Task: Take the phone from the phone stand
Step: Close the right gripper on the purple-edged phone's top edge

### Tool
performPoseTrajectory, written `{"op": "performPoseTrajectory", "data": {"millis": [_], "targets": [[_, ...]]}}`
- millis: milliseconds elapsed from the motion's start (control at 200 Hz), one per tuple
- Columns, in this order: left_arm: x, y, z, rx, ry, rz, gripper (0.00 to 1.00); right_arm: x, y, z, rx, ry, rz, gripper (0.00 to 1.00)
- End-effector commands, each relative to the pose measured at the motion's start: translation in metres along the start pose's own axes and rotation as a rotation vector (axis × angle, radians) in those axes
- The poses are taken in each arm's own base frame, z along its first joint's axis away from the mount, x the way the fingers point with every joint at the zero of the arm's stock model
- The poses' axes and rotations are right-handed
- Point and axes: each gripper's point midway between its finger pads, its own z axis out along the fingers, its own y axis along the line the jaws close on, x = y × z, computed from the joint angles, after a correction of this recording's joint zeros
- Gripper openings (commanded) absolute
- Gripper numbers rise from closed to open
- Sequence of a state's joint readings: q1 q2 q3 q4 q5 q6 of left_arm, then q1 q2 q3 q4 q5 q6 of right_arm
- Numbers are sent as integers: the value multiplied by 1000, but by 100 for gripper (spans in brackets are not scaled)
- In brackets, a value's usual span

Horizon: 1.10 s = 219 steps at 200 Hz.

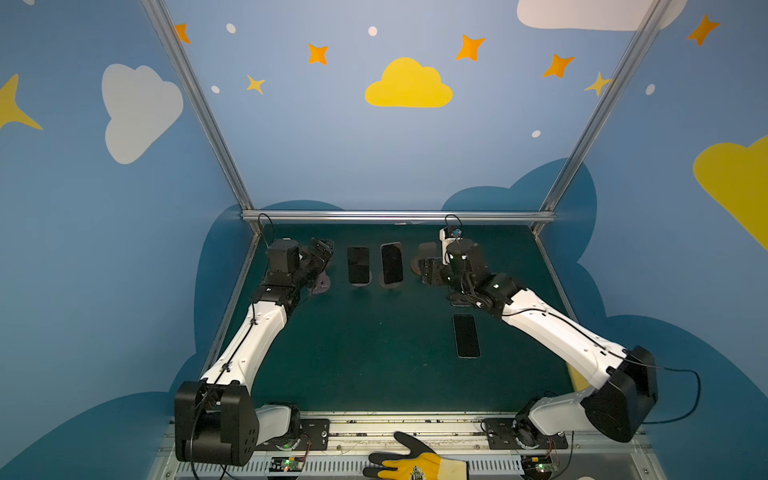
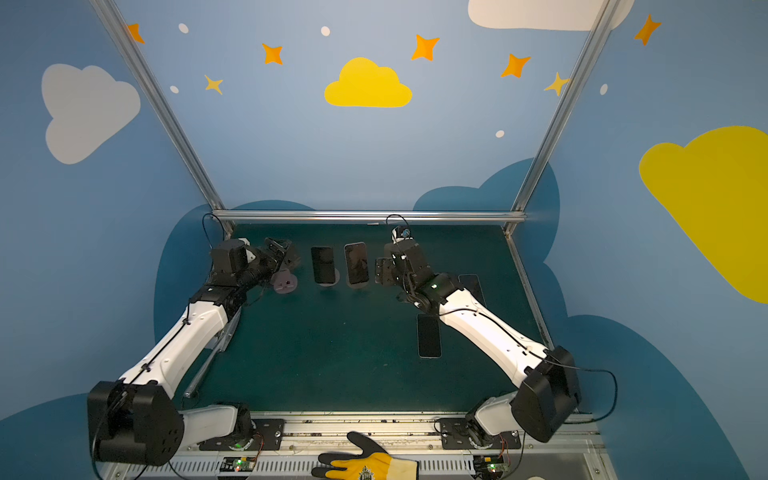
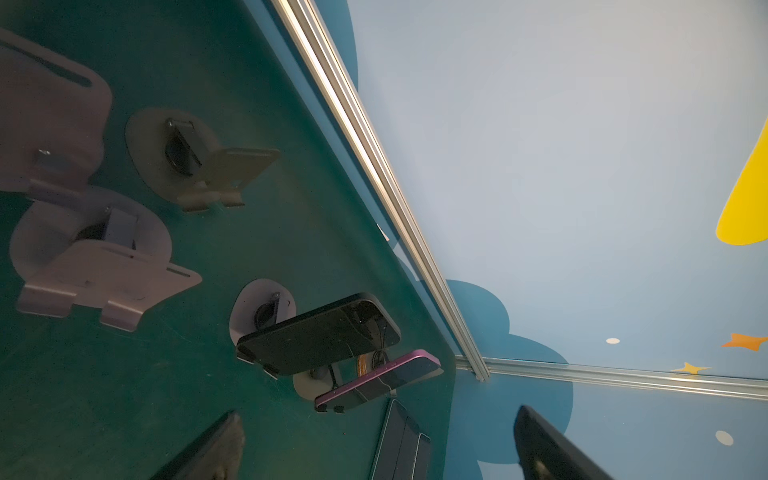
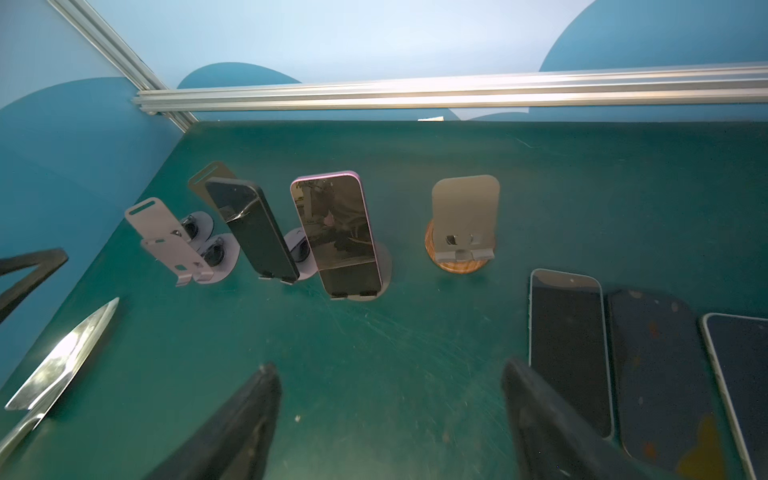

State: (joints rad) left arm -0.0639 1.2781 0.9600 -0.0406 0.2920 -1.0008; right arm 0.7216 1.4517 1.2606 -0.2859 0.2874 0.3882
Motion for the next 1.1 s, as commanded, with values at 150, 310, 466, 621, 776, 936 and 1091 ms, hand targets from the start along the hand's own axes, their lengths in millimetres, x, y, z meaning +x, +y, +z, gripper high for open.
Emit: {"op": "performPoseTrajectory", "data": {"millis": [150, 310, 466, 621, 776, 936, 1091], "targets": [[11, -11, 9, 41, 63, -11, 100, -30, 37, 33, -88, -57, -15, 89], [19, -7, 16, 25, 90, -5, 100, -23, 62, 70, -141, 50, -106, 90], [25, -6, 19, 3, 112, 15, 100, -16, 76, 101, -175, 98, -129, 92], [27, -7, 20, 4, 113, 27, 100, -19, 73, 129, -113, 71, -79, 92], [29, -6, 22, 1, 125, 21, 100, -18, 72, 152, -71, 71, -67, 92], [29, -10, 19, 17, 125, 17, 100, -14, 67, 171, -29, 86, -90, 92], [28, -14, 16, 28, 120, 21, 100, -12, 60, 179, 18, 80, -107, 92]]}}
